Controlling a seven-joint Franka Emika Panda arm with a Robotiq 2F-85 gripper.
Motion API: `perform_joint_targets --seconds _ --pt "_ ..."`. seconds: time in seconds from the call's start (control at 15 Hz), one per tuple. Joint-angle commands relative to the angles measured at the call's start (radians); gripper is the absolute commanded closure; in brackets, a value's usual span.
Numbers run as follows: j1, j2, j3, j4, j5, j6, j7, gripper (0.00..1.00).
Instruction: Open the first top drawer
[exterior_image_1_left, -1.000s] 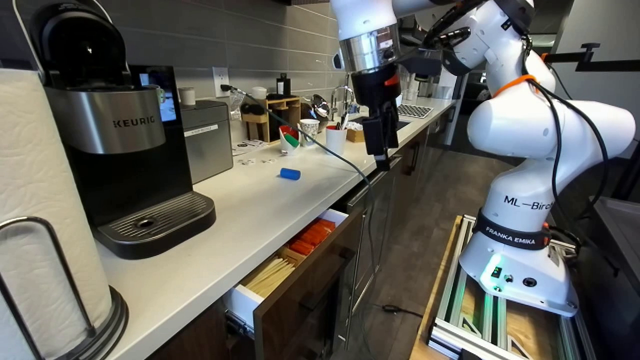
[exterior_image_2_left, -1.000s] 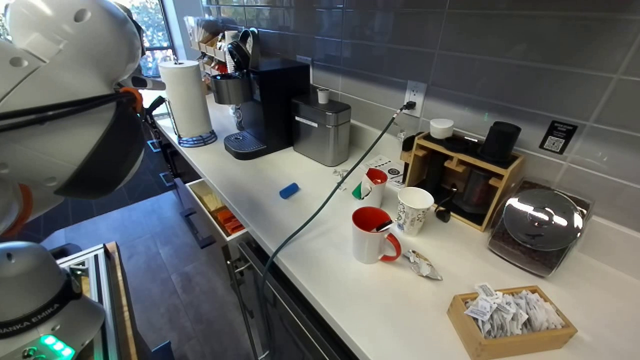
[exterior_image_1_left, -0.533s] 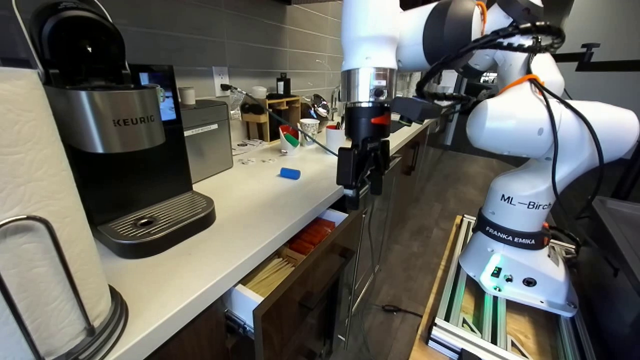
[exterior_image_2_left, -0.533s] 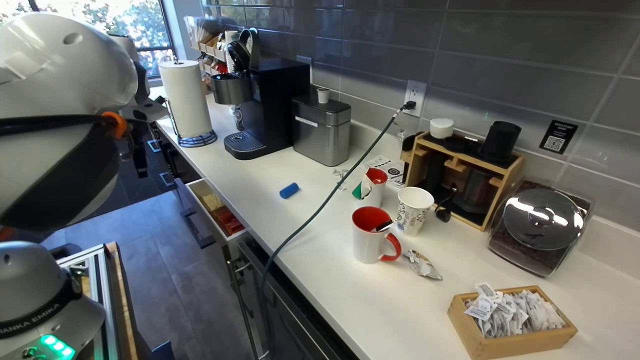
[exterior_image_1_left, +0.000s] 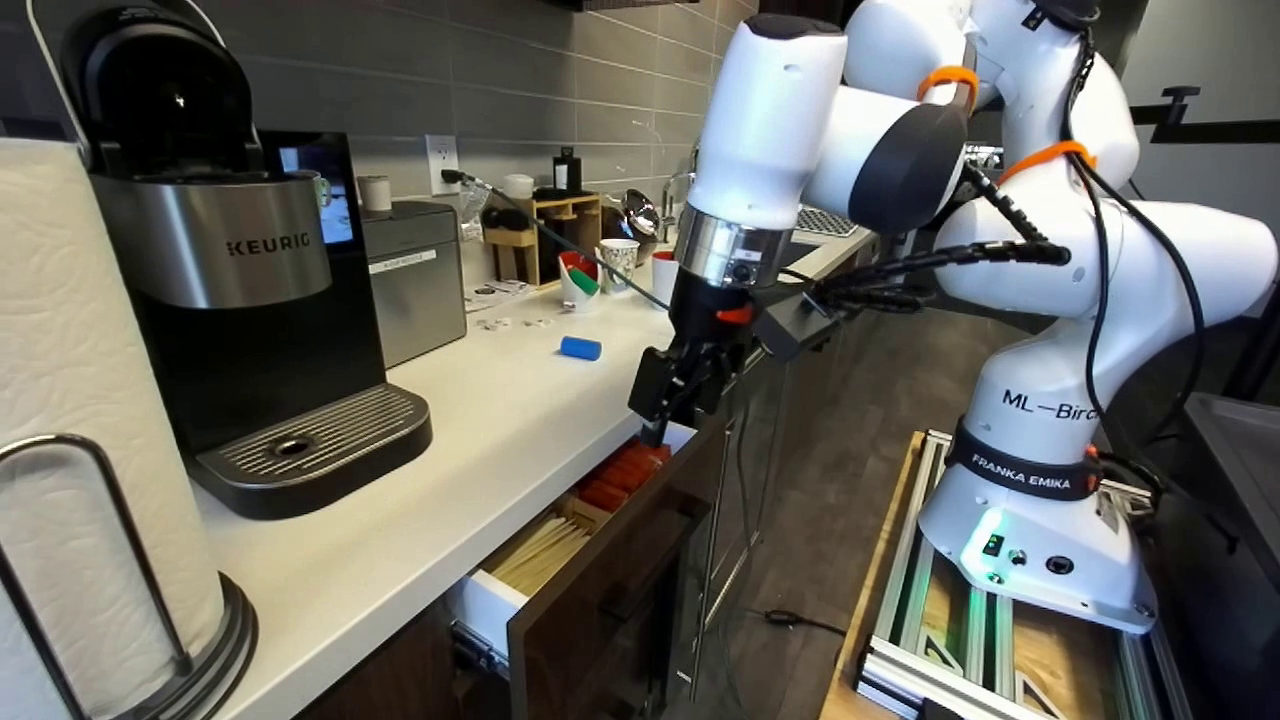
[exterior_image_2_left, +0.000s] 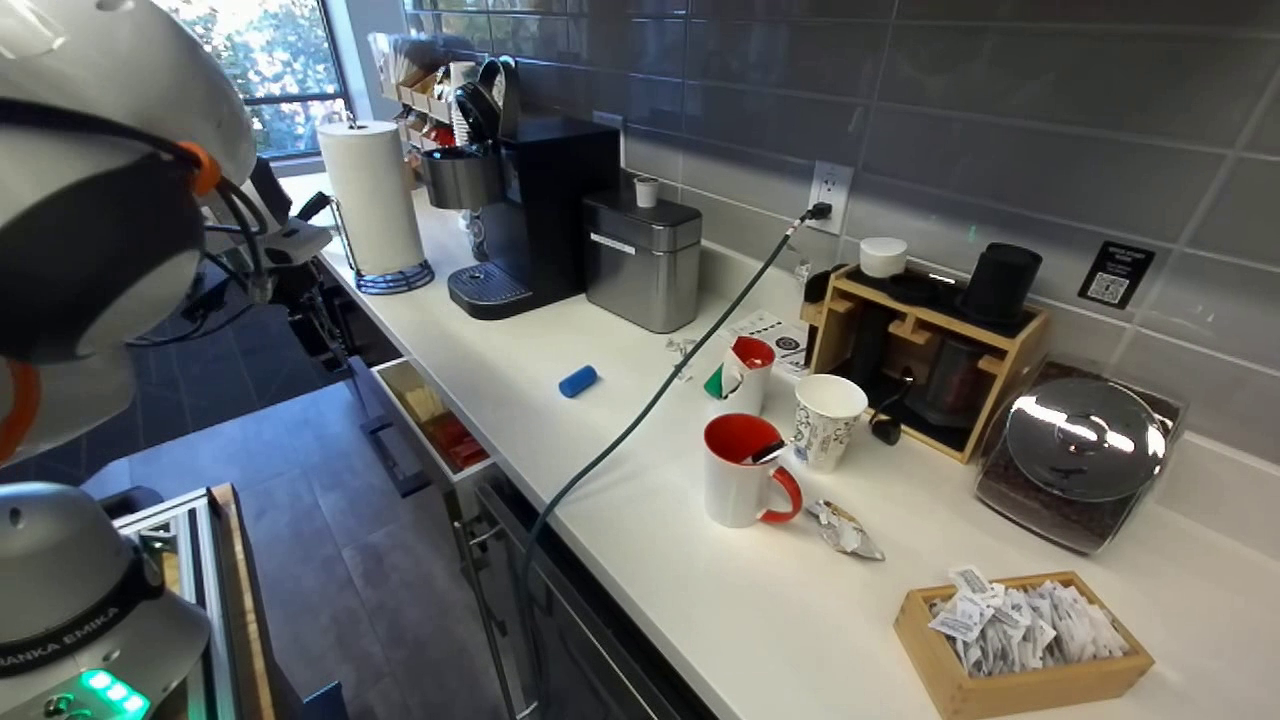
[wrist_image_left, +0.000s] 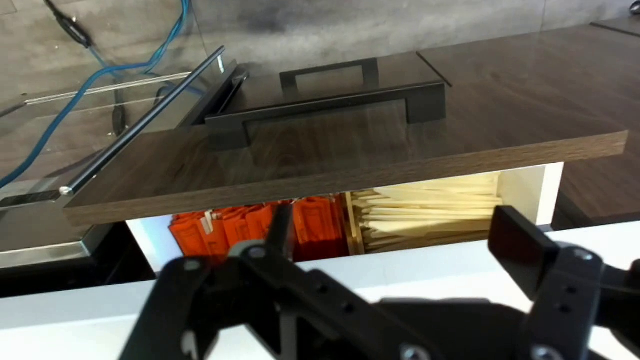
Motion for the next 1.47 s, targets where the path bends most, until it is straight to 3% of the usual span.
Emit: perform_joint_targets --seconds 0.0,0.27,0.53,0.87,1.2,1.4 --pt "0.073 -0.137 -0.016 0.004 -0.054 -0.044 0.174 0.00" --pt "0.187 -0.194 -0.083 0.030 -0.005 -0.114 0.263 0.00" --pt "0.285 -0.158 -0.209 0.050 -0.105 0.048 0.212 0.00" --pt "0.297 -0.182 -0.306 0.082 -0.199 0.196 0.118 0.00" --pt "0.330 -0.245 -0.390 0.113 -0.183 0.197 -0.048 0.00" --pt "0.358 -0.283 -0.446 0.123 -0.190 0.234 -0.055 0.00"
